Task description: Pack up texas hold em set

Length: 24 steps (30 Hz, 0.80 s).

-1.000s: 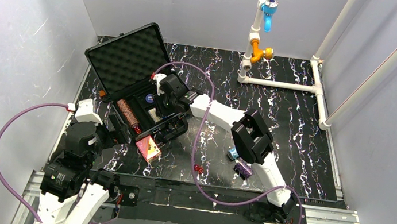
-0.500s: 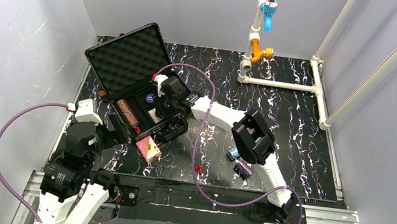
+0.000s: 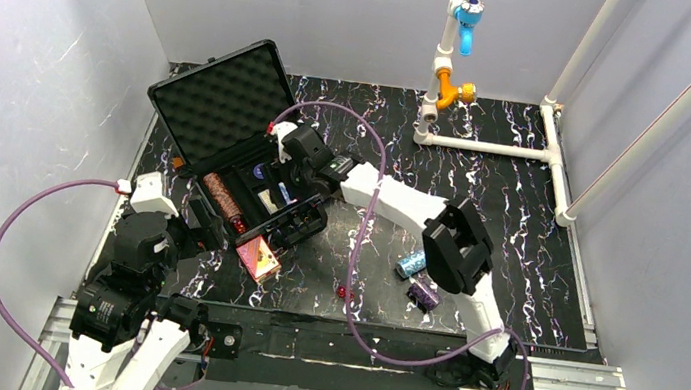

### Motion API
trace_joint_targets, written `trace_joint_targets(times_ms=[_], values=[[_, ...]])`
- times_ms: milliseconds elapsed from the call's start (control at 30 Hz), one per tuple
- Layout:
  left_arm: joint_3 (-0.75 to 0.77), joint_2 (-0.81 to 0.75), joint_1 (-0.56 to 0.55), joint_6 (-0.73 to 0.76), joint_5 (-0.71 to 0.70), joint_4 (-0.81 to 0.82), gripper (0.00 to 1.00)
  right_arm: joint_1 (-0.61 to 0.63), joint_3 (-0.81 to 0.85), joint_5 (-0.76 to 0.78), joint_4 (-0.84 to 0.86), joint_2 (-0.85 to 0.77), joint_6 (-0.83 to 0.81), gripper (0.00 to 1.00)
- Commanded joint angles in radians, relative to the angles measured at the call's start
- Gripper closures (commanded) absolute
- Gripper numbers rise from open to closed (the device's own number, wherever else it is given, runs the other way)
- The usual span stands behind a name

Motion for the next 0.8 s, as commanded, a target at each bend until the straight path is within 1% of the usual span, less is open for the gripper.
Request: trace_joint_targets(times_ms=[0,33,67,133,167,233,267,400,467,667,767], values=[[-0.002,0.009,0.009,0.004,-0.012,-0.013,0.08,0.021,0.002,0.097,-0.074,-0.119,-0.018,0.1],[-0.002,0.009,0.01,0.005,-0.012,-0.013,0.08,0.024,-0.004,0.121,-0.087,-0.132,-0.022,0.03],[-0.002,0.011,0.011,0.005,-0.012,-0.013,0.08,0.025,-0.022,0.157,-0.089,-0.155,-0.026,0.02],[-0.002,0.01,0.012,0.006,-0.009,-0.013,0.08,0.021,-0.091,0.208,-0.051,-0.209,-0.05,0.02],[-0.002,0.007,0.012,0.007,-0.009,-0.014,0.08,0.018,-0.144,0.229,-0.002,-0.239,-0.048,0.02],[-0.003,0.003,0.011,0.006,-0.009,-0.012,0.08,0.015,-0.213,0.307,0.056,-0.284,-0.015,0.02],[-0.004,0.001,0.013,0.007,-0.009,-0.011,0.08,0.009,-0.237,0.307,0.074,-0.302,-0.018,0.02],[-0.004,0.0,0.013,0.008,-0.005,-0.011,0.08,-0.001,-0.285,0.172,0.084,-0.339,-0.066,0.02],[-0.004,0.0,0.014,0.01,-0.003,-0.01,0.08,0.0,-0.312,0.138,0.096,-0.359,-0.065,0.02],[-0.004,-0.003,0.014,0.011,-0.001,-0.008,0.08,0.005,-0.34,0.115,0.056,-0.366,0.051,0.02],[-0.004,-0.004,0.014,0.011,-0.002,-0.009,0.07,0.047,-0.354,0.132,0.041,-0.376,0.065,0.02]])
